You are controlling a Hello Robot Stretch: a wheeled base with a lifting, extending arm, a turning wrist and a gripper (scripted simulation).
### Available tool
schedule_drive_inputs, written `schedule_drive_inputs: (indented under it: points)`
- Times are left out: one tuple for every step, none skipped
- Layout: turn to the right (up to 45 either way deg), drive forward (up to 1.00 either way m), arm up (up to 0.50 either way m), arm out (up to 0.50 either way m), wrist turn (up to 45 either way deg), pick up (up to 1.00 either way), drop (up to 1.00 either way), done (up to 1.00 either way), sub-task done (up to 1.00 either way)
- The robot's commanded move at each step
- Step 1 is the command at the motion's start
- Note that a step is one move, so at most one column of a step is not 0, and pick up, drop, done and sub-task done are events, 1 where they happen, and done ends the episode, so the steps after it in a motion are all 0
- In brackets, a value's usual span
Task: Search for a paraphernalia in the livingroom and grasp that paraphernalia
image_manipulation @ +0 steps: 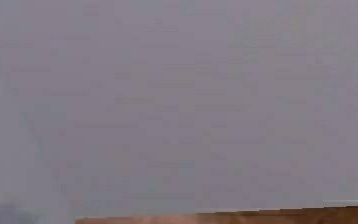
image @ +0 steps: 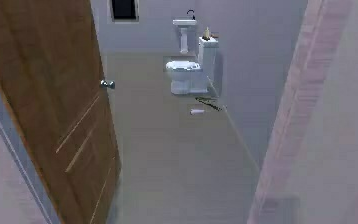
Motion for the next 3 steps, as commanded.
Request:
schedule_drive_inputs:
  points:
    - [0.0, 1.00, 0.00, 0.00, 0.0, 0.00, 0.00, 0.00, 0.00]
    - [-9.0, 0.00, 0.00, 0.00, 0.0, 0.00, 0.00, 0.00, 0.00]
    - [0.0, 0.15, 0.00, 0.00, 0.0, 0.00, 0.00, 0.00, 0.00]
